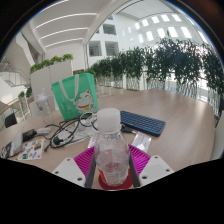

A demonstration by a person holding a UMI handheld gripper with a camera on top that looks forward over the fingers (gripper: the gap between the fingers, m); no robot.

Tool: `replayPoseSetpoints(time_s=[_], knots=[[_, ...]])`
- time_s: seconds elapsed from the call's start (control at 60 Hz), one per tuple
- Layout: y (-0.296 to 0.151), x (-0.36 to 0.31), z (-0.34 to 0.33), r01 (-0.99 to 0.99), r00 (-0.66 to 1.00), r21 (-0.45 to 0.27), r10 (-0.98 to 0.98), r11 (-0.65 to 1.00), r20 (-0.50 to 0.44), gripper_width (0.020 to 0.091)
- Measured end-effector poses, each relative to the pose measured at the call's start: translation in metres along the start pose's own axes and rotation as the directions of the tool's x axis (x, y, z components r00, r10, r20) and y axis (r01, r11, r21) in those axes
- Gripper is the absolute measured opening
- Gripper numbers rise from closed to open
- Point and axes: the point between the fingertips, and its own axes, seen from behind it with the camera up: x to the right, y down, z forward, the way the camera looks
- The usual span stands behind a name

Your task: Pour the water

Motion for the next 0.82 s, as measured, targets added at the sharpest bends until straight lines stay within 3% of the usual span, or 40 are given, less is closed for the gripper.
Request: replayPoseSetpoints(time_s=[0.033, 0.1, 0.133, 0.3, 0.533, 0.817], knots=[[0.005, -0.001, -0.004, -0.016, 1.0, -0.023, 0.016, 1.0, 0.005, 0.0591], [0.02, 0.008, 0.004, -0.046, 0.999, -0.054, 0.047, 0.997, 0.012, 0.0794], [0.026, 0.01, -0.002, -0.06, 0.998, -0.074, 0.06, 0.995, 0.002, 0.085], [0.032, -0.009, -0.099, -0.069, 0.997, -0.134, 0.067, 0.989, -0.024, 0.0832], [0.009, -0.056, -0.255, 0.025, 0.999, -0.099, -0.028, 0.995, -0.039, 0.0833], [0.0, -0.084, -0.369, 0.048, 0.998, -0.096, -0.051, 0.994, -0.03, 0.0831]])
